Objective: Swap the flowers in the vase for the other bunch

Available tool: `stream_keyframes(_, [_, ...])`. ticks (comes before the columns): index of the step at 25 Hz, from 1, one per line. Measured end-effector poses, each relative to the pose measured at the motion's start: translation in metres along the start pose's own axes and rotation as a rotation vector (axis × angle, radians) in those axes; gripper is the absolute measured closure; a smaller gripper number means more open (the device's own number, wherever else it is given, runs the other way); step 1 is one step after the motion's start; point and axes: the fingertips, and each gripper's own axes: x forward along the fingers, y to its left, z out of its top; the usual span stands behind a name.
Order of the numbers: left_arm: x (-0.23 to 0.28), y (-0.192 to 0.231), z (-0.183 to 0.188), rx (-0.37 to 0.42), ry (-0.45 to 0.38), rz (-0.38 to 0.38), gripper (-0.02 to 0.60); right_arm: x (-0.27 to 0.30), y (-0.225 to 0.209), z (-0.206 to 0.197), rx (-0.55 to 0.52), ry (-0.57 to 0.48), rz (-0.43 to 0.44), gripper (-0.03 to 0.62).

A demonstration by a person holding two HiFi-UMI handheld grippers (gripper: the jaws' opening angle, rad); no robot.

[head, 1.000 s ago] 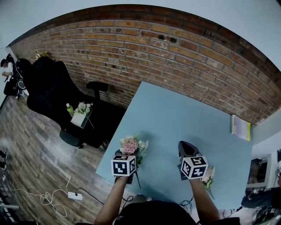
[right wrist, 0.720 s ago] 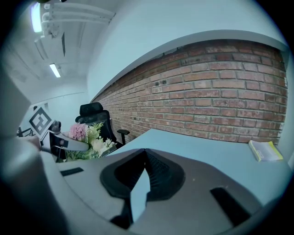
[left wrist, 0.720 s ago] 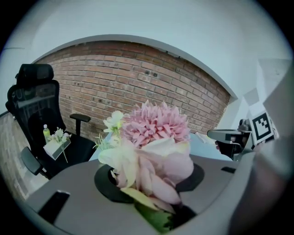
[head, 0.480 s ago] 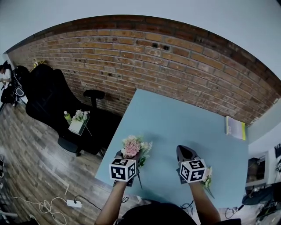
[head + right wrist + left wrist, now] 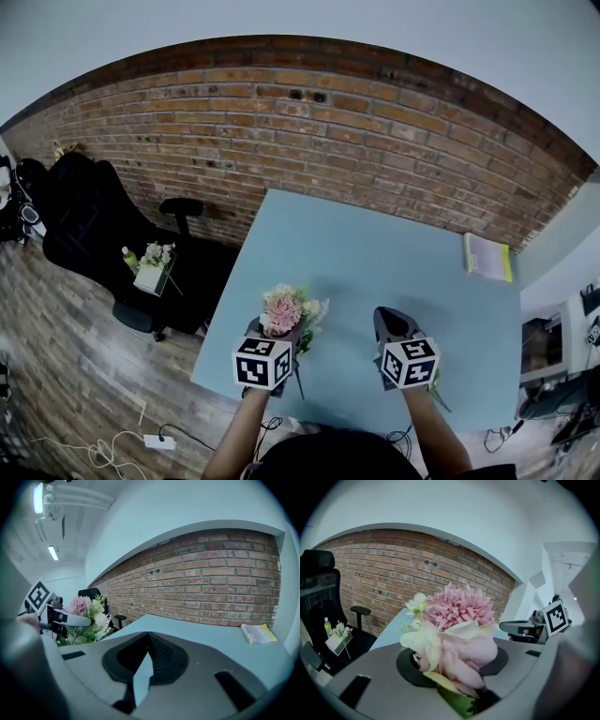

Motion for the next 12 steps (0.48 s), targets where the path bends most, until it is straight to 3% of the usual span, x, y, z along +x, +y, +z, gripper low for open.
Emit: stream_keyframes(12, [0.025, -0.073, 0.014, 0.094, -0.016, -0.067, 0.380, -0.049, -0.056, 0.001, 0.025, -0.048, -0.065, 0.580])
